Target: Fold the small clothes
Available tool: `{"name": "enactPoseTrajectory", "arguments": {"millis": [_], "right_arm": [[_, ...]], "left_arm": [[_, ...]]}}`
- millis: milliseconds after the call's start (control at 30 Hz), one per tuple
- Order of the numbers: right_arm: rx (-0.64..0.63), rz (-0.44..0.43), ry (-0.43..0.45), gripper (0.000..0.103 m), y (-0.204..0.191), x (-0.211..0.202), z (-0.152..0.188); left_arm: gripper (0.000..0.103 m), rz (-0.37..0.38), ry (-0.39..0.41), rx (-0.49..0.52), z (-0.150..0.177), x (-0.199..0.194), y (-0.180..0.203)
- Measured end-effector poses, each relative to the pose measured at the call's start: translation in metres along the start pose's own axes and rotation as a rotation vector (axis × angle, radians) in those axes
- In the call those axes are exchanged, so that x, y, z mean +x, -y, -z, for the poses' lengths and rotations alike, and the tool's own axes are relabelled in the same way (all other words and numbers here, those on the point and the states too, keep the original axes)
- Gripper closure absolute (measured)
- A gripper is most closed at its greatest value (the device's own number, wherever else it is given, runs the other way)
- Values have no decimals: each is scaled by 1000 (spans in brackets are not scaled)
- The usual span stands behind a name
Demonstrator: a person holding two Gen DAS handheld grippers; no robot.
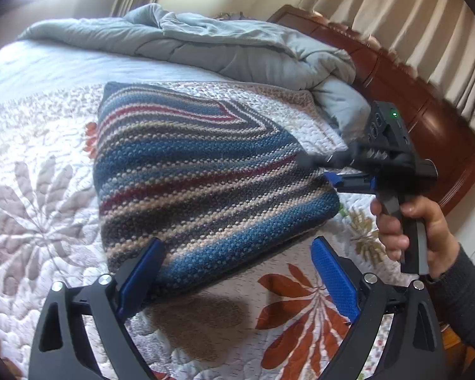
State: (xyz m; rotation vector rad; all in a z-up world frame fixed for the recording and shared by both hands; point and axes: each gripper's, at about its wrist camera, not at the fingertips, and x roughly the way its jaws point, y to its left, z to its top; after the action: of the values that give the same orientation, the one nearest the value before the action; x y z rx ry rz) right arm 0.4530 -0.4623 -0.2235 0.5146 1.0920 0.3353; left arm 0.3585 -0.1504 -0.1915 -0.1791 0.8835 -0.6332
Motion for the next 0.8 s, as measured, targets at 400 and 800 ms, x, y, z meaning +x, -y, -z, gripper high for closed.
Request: {"name": "enactPoseTrajectory", "arguments": {"millis": [400,800], "right_arm": [[6,-17,11,77,26,-1,1],[100,-19,1,42,12,-32,49]], "left_arm": [[8,-88,-19,86,-4,0,18],[8,-86,6,43,-2,-23,6]]}}
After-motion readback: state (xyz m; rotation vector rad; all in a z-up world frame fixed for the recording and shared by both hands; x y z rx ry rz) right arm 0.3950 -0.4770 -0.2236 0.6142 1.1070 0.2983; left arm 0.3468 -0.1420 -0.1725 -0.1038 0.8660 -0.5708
